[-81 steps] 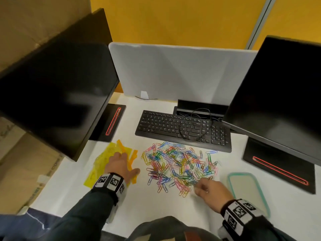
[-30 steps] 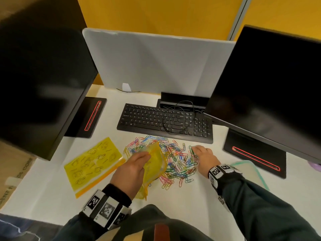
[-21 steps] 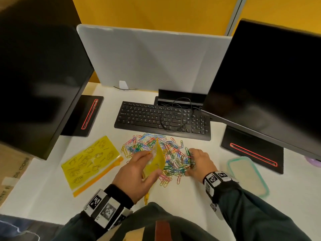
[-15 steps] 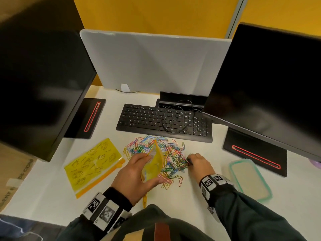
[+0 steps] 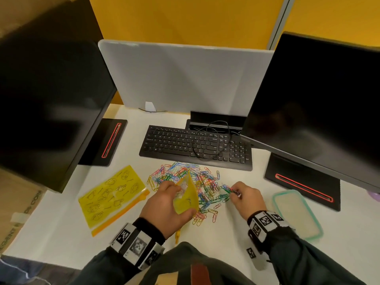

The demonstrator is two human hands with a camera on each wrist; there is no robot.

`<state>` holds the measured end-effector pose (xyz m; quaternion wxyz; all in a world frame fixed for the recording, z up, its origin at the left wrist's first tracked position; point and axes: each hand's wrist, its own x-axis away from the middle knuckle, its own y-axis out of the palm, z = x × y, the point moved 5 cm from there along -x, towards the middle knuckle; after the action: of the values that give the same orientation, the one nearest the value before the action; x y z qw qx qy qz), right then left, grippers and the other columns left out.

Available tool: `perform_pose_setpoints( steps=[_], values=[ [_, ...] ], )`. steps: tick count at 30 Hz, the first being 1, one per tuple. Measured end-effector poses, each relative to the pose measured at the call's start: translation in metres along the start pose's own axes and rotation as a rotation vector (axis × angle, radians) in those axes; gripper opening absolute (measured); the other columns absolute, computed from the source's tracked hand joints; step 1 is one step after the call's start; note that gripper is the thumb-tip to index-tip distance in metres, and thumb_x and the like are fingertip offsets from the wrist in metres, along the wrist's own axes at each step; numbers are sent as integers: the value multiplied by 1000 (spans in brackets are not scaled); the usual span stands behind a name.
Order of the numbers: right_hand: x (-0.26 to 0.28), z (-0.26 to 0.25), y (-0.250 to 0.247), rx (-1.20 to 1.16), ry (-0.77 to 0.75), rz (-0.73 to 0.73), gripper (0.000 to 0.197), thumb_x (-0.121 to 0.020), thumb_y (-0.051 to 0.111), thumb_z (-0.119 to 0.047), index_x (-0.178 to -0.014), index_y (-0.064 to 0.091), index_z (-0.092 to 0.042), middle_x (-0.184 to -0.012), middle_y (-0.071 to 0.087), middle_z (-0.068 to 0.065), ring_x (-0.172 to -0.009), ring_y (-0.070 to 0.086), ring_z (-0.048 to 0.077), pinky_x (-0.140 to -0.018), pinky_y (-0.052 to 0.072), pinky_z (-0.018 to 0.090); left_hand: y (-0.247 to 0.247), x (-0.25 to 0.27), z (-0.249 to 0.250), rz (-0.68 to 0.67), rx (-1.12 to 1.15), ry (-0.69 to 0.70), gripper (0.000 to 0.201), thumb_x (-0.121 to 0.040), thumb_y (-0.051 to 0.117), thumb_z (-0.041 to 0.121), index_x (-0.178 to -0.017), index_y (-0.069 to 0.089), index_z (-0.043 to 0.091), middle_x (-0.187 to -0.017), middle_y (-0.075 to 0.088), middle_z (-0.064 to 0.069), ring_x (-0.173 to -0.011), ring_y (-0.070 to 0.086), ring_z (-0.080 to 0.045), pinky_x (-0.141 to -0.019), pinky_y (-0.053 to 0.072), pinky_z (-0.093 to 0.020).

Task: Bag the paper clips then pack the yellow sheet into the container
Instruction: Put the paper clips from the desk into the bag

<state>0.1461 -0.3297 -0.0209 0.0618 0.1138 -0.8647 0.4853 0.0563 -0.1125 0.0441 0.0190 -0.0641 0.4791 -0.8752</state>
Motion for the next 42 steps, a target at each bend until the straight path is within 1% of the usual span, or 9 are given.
perform_pose_setpoints(
  steps=[4,8,14,17,20,23,27,36,42],
  values=[
    [11,-16,-28,-465,-30,90,12,-81,67,-10,-79,65,-22,-68,61,-2,-64,55,15,-64,46,26,3,-8,5,-64,-15,-45,77,-56,73,59,-117,51,16,-124,43,4,-103,54,-14,-87,45,-25],
    [28,-67,-35,-888,-187,-85,27,-78,66,6,-81,66,-21,-75,67,3,-70,61,14,-69,54,25,8,-12,12,-113,-50,-45,84,-50,77,58,-117,48,18,-122,40,5,-99,56,-15,-86,49,-30],
    [32,-100,-4,-194,-417,-201,24,-80,65,-18,-99,67,-31,-85,68,-6,-65,52,8,-74,49,27,9,-13,12,-116,-38,-18,83,-49,79,52,-117,47,17,-121,40,3,-97,57,-16,-84,50,-31],
    [31,-102,-16,-298,-449,-96,33,-81,66,-18,-110,63,-33,-99,62,-16,-67,52,2,-70,44,12,6,-10,8,-93,-14,-16,82,-51,81,47,-120,47,17,-124,40,4,-95,55,-15,-83,46,-25],
    [9,-63,-22,-280,-214,58,37,-85,62,-17,-121,55,-26,-119,58,-7,-88,57,6,-77,44,11,7,-9,6,-98,-11,-4,72,-60,79,37,-122,46,17,-127,39,3,-75,50,-11,-75,43,-19],
    [-2,-11,6,122,91,-226,90,-72,74,-43,-143,24,-19,-143,33,7,-128,38,24,-105,38,36,7,-9,2,-98,14,10,63,-69,73,21,-125,44,17,-132,38,1,-60,44,-8,-73,44,-20],
    [3,-9,37,229,105,-334,120,-52,81,-57,-144,15,-18,-138,32,7,-128,30,27,-106,37,41,4,-11,-2,-55,44,18,57,-72,66,15,-126,45,17,-132,39,0,-50,39,-3,-71,38,-17],
    [0,-42,63,331,-164,-234,37,-85,51,0,-121,52,-9,-120,51,13,-111,51,29,-89,45,35,0,-5,-7,-68,25,-22,61,-76,65,20,-131,39,18,-136,35,-1,-62,46,-8,-76,31,-10],
    [-3,-35,52,259,-115,-182,20,-87,46,-6,-101,60,-7,-104,64,13,-97,60,29,-81,47,30,5,-4,-7,-54,52,0,73,-71,72,32,-133,37,19,-136,35,0,-112,50,-16,-93,42,-24]
  ],
)
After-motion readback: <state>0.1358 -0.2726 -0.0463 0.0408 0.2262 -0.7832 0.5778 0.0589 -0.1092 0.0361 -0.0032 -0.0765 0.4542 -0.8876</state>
